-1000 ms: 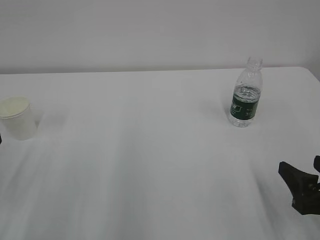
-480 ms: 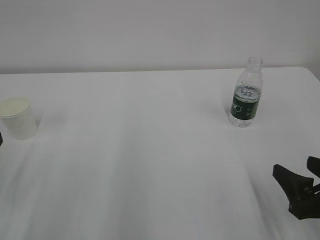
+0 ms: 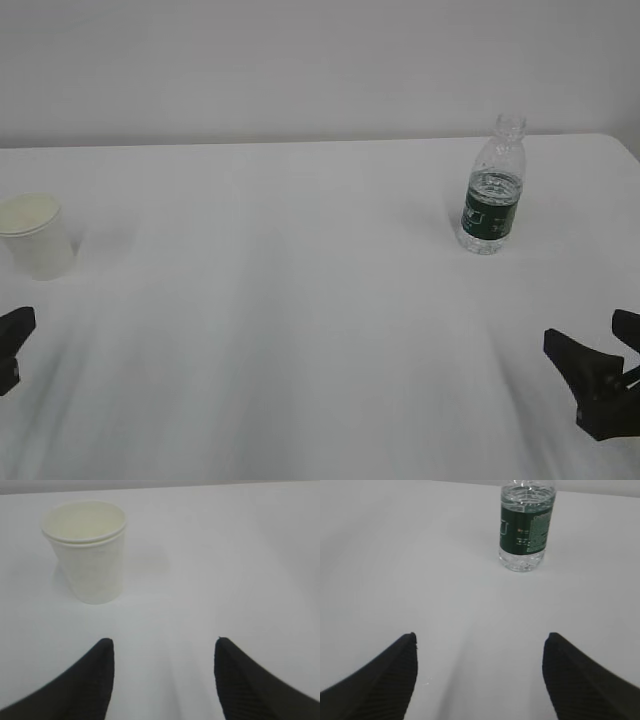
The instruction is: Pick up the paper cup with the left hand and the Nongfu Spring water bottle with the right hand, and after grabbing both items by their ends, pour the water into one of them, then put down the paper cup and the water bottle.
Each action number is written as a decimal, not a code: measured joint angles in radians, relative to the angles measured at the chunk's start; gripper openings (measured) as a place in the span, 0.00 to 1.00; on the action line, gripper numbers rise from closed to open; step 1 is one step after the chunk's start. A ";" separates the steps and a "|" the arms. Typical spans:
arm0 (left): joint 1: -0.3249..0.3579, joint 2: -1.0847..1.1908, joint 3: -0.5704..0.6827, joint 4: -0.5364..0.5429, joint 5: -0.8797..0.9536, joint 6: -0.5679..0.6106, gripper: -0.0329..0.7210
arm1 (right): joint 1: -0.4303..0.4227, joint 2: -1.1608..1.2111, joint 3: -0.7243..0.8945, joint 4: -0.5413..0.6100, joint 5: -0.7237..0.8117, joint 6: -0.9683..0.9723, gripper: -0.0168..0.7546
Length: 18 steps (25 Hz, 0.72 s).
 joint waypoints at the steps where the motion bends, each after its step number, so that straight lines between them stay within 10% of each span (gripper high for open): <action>1: 0.000 0.009 0.000 0.007 0.000 0.000 0.64 | 0.000 0.000 0.000 0.011 0.000 -0.003 0.79; 18: 0.000 0.023 0.000 0.032 0.000 -0.006 0.70 | 0.000 0.000 -0.063 0.144 0.000 -0.004 0.79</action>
